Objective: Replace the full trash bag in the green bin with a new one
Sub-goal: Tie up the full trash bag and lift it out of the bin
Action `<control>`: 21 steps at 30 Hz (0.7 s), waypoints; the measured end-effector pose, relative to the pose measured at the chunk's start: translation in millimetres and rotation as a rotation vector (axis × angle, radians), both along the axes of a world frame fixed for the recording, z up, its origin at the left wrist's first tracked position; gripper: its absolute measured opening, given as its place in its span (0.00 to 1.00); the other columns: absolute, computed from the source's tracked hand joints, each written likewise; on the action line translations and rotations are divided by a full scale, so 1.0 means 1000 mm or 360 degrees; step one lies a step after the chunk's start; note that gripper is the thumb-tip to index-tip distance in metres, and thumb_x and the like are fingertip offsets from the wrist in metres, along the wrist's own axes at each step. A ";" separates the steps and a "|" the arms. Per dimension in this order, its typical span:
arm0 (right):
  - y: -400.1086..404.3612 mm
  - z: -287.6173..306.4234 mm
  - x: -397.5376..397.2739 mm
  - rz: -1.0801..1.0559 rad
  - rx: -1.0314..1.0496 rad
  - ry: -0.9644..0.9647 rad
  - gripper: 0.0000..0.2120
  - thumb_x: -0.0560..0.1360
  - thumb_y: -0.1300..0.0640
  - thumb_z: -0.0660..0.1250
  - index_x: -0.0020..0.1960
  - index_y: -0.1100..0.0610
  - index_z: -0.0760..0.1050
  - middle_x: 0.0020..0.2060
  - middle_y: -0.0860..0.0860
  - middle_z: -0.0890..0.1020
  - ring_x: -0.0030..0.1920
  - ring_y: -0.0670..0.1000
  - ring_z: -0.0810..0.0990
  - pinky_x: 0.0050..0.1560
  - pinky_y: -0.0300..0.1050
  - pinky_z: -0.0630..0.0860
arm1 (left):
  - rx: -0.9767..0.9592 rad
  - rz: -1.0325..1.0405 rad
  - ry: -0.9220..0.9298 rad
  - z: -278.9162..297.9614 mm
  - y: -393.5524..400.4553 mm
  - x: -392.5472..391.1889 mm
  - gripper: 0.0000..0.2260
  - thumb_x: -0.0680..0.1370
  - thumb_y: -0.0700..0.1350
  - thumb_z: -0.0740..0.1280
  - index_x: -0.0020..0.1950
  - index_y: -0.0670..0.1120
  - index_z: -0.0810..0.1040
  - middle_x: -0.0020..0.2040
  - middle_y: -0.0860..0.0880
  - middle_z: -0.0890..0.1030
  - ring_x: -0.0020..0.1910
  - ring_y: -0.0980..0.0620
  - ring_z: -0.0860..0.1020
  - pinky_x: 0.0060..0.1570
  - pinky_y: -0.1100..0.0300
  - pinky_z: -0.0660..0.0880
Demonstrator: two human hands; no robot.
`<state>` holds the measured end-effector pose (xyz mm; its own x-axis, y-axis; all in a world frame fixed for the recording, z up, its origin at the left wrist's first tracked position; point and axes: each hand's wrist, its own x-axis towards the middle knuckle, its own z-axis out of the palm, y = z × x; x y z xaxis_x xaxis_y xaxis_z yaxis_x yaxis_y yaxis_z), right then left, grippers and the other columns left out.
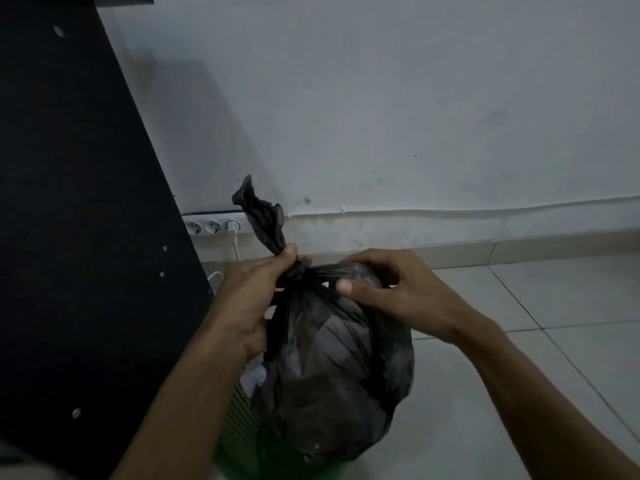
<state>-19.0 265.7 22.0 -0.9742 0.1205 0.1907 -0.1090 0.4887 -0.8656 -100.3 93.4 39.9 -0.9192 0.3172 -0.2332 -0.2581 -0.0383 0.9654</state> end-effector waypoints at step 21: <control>-0.040 0.292 0.079 -0.0445 -0.0336 -0.0651 0.19 0.77 0.43 0.64 0.65 0.49 0.75 0.58 0.44 0.80 0.59 0.42 0.77 0.63 0.47 0.75 | -0.0214 0.0158 -0.0736 0.335 -0.033 0.080 0.09 0.78 0.44 0.68 0.45 0.39 0.84 0.37 0.46 0.85 0.30 0.55 0.83 0.29 0.64 0.76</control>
<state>59.5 226.0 314.4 -0.8892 0.3806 -0.2540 0.3670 0.2618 -0.8926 -19.9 60.3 374.5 -0.7341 0.1721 -0.6569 -0.6622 0.0328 0.7486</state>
